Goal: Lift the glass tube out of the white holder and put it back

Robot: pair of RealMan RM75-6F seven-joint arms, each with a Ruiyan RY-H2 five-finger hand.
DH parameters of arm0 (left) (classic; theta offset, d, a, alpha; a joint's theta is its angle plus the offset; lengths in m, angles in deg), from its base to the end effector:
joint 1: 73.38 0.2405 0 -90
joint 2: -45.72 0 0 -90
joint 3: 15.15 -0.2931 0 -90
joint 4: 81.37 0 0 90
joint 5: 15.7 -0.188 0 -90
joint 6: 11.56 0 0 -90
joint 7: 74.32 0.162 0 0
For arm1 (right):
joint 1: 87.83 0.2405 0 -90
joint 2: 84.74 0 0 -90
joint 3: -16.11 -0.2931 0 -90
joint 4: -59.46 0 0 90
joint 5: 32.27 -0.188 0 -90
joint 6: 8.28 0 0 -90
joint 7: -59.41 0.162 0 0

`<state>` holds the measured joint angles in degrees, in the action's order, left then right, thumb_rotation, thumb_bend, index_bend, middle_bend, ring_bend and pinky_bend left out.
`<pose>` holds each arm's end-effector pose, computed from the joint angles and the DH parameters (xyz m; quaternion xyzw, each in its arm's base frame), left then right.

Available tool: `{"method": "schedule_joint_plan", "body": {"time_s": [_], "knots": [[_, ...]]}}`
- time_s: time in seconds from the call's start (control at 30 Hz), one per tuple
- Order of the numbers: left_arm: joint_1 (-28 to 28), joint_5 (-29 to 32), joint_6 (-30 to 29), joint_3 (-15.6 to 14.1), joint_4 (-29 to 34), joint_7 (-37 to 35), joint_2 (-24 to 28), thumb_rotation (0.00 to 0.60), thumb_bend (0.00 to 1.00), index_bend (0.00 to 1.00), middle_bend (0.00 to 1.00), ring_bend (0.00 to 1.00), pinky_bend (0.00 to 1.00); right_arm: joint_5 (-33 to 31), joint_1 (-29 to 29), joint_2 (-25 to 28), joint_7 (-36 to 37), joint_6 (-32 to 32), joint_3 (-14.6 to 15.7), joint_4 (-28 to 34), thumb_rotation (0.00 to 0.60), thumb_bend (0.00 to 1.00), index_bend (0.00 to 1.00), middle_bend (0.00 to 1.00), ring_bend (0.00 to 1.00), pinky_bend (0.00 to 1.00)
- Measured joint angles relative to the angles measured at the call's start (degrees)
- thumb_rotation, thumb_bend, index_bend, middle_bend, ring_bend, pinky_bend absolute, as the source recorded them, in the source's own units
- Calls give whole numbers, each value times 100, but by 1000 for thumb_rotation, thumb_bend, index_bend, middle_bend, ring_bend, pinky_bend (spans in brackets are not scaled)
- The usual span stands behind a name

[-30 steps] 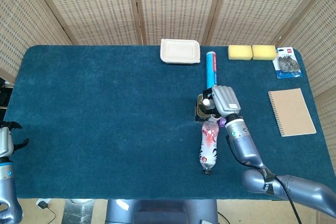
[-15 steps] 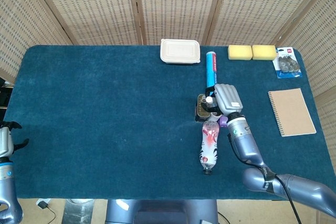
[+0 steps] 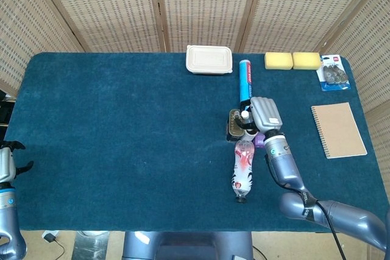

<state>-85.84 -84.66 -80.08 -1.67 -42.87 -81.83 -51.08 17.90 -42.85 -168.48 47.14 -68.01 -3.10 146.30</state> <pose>-0.4606 0.2685 0.1037 -0.4824 -0.4242 -0.2869 0.7107 -0.1628 -0.4291 0.0709 0.6038 -0.4661 0.4578 0.4567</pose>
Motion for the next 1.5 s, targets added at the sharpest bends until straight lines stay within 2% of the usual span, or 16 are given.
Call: {"method": "schedule_joint_plan", "body": {"time_s": [0.57,0.8,1.03,1.13,1.5], "knots": [[0,2,2,1,0,-1,-2,600,153,453,419,234,316,62,-30,-191,214,254,69,-496,600,315,782,909,897,801],[0,3,1,2,0,3,-2,600,153,452,419,234,316,195,-66,-213,287,243,78,-587,600,296,754,868,846,762],[1,2,1,1,0,0,-1,600,153,453,419,234,316,331,-119,-152,365,203,60,-594,600,286,705,783,769,717],[-1,1,3,1,-1,0,-3,600,153,453,419,235,316,375,-139,-112,421,228,60,-597,600,283,674,763,755,709],[0,0,-1,0,-2,2,-3,600,153,453,419,234,316,464,-210,-158,476,254,122,-730,600,281,668,731,726,686]]}}
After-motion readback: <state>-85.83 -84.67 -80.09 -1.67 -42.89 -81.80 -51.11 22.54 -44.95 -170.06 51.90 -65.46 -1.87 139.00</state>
